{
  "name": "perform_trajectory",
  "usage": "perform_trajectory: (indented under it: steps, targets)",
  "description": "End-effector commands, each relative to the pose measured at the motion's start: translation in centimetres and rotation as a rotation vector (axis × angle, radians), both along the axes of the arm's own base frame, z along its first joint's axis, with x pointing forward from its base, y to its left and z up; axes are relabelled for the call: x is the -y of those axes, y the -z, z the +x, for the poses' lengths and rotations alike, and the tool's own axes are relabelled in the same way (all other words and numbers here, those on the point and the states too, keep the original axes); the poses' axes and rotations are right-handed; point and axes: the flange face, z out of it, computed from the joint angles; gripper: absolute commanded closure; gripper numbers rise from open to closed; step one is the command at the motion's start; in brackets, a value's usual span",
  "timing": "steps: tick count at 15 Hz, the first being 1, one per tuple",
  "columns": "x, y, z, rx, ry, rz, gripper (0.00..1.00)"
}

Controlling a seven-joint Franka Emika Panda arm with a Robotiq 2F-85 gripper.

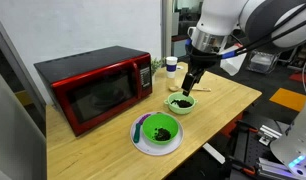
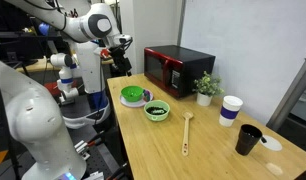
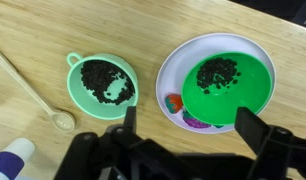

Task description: Pour the contents in the light-green bowl into the dark-green bowl

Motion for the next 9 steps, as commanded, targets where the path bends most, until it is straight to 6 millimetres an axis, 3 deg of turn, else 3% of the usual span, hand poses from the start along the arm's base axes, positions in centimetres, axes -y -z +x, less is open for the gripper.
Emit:
perform_trajectory:
  steps: [1, 5, 7, 9]
  targets:
    - [0.0, -0.1, 0.0, -0.001, 0.000, 0.000, 0.00]
    - [1.0, -0.8, 0.5, -0.001, -0.024, 0.022, 0.00]
    - [2.6, -1.6, 1.2, 0.008, -0.043, 0.033, 0.00]
    - [5.4, -2.9, 2.5, 0.022, -0.053, 0.051, 0.00]
